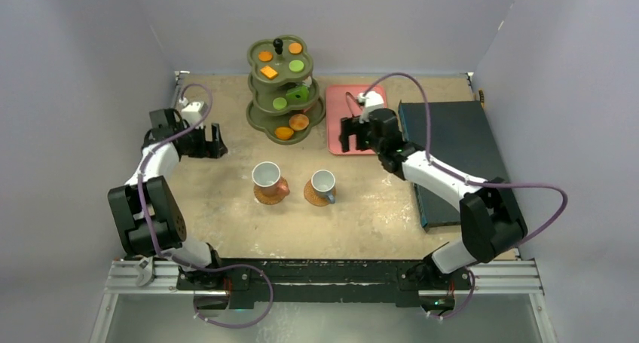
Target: Serve the afternoon tea
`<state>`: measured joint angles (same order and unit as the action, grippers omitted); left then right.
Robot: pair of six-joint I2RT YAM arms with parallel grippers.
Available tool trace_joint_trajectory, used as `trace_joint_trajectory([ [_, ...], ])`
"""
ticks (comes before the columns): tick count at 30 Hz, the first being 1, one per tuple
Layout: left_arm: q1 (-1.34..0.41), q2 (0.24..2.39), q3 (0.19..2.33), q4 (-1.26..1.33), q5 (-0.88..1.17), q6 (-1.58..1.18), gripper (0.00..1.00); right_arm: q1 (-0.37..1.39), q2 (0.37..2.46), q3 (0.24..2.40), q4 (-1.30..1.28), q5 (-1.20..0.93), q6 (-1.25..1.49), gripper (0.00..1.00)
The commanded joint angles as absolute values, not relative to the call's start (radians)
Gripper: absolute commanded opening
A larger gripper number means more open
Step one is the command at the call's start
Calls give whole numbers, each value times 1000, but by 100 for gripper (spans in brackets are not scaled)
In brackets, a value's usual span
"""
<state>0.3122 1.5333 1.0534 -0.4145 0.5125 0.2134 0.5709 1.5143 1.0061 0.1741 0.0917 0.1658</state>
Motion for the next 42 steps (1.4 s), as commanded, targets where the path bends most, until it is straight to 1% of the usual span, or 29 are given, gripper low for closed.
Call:
trace_joint_trajectory([
  [1, 303, 1465, 835, 46, 461, 88, 90, 420, 1444, 882, 307, 133, 257, 98],
  [6, 273, 1424, 640, 332, 433, 39, 91, 292, 1408, 774, 404, 251, 281, 98],
  [10, 250, 1434, 531, 566, 417, -30, 96, 256, 1417, 707, 480, 426, 287, 98],
  [13, 222, 1449, 476, 681, 390, -27, 97, 228, 1422, 660, 543, 564, 329, 98],
  [14, 219, 1456, 463, 711, 386, -29, 98, 222, 1410, 628, 592, 596, 321, 98],
  [17, 212, 1503, 419, 829, 372, -45, 98, 214, 1369, 518, 867, 647, 233, 98],
  [20, 204, 1552, 384, 945, 353, -67, 99, 207, 1402, 503, 927, 691, 163, 98],
  [22, 200, 1560, 386, 963, 331, -81, 99, 203, 1417, 484, 953, 694, 144, 98],
  [26, 197, 1580, 379, 1018, 336, -116, 99, 199, 1425, 392, 1092, 683, 132, 98],
  [30, 188, 1628, 304, 1232, 329, -148, 99, 196, 1454, 366, 1175, 674, 115, 98],
  [32, 172, 1615, 306, 1196, 309, -126, 99, 189, 1465, 347, 1240, 653, 95, 98],
  [37, 129, 1617, 289, 1229, 266, -88, 99, 184, 1545, 309, 1445, 642, 22, 98],
  [40, 96, 1615, 276, 1241, 216, -62, 99, 183, 1529, 301, 1399, 585, 52, 98],
  [42, 62, 1631, 241, 1281, 181, -21, 99, 182, 1539, 282, 1465, 572, 18, 98],
])
